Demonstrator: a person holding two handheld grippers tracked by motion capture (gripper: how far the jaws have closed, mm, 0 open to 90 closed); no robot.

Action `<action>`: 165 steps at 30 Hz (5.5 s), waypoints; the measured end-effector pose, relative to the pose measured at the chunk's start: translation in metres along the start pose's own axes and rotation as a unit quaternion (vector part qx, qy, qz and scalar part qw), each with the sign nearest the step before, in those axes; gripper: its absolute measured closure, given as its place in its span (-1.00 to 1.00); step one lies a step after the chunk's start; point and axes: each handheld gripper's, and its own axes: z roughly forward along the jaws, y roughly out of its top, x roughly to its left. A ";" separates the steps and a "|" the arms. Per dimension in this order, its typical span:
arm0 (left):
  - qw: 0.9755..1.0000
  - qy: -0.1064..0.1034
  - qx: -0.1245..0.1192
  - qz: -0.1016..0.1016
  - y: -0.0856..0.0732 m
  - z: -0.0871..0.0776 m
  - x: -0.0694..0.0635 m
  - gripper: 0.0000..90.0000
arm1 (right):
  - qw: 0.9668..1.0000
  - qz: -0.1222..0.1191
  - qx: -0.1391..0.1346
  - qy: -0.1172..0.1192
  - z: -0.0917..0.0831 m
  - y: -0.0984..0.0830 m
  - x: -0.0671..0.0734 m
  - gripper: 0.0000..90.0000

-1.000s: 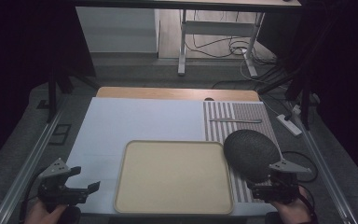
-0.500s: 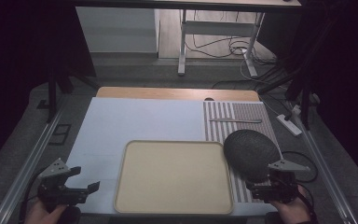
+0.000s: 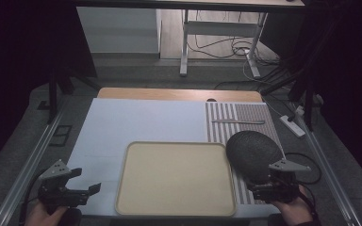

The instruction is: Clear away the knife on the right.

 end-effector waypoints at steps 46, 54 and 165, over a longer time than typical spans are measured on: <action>1.000 0.000 0.002 -0.003 0.000 0.001 0.001 -0.86 | 0.999 -0.017 0.027 0.025 0.084 0.057 -0.040 -0.97; 1.000 0.000 0.002 -0.004 0.000 0.001 0.001 -0.86 | 0.999 -0.021 0.047 -0.001 0.105 0.066 -0.051 -0.97; 1.000 0.002 0.007 0.009 0.001 0.002 -0.002 -0.86 | 0.987 0.083 0.135 -0.012 0.199 0.138 -0.174 -0.64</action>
